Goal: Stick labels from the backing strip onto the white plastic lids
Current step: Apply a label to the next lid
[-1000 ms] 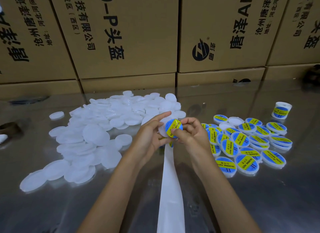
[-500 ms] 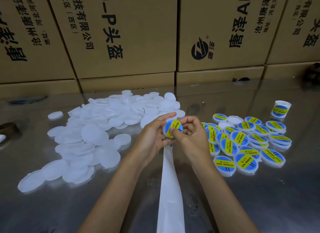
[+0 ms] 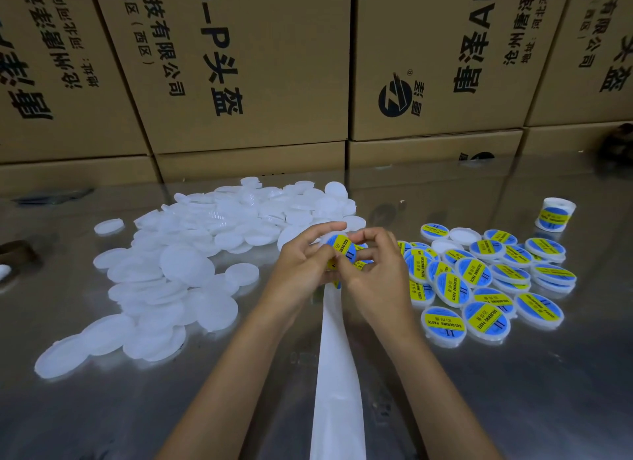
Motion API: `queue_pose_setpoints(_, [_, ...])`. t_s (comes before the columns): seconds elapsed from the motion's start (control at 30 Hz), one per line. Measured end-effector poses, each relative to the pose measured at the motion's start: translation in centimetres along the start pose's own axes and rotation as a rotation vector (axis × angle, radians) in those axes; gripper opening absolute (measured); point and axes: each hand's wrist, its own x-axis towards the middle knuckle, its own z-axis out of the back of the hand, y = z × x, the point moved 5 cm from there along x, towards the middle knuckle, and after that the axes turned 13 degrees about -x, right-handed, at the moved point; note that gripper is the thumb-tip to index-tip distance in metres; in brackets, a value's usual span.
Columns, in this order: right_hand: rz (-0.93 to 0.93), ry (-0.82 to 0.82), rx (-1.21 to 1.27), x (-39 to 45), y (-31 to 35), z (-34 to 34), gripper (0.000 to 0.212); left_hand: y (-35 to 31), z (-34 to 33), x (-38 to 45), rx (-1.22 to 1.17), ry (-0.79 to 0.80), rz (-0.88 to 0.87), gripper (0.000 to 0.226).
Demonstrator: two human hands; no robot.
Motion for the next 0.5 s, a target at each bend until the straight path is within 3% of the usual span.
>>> queue_pose_setpoints(0.1, [0.068,-0.024,-0.051,-0.1,0.5,0.4,0.029,-0.3,0.5,0.0,-0.025,-0.034,-0.026,0.037])
queue_pose_setpoints(0.33, [0.035,0.037,-0.093,-0.2,0.1,0.0,0.029,-0.2,1.7,0.3,-0.178,-0.125,-0.006,0.031])
queue_pose_setpoints(0.5, [0.048,0.131,-0.178,-0.6,-0.3,-1.0,0.048,-0.3,2.1,0.3,-0.201,-0.205,0.002,0.030])
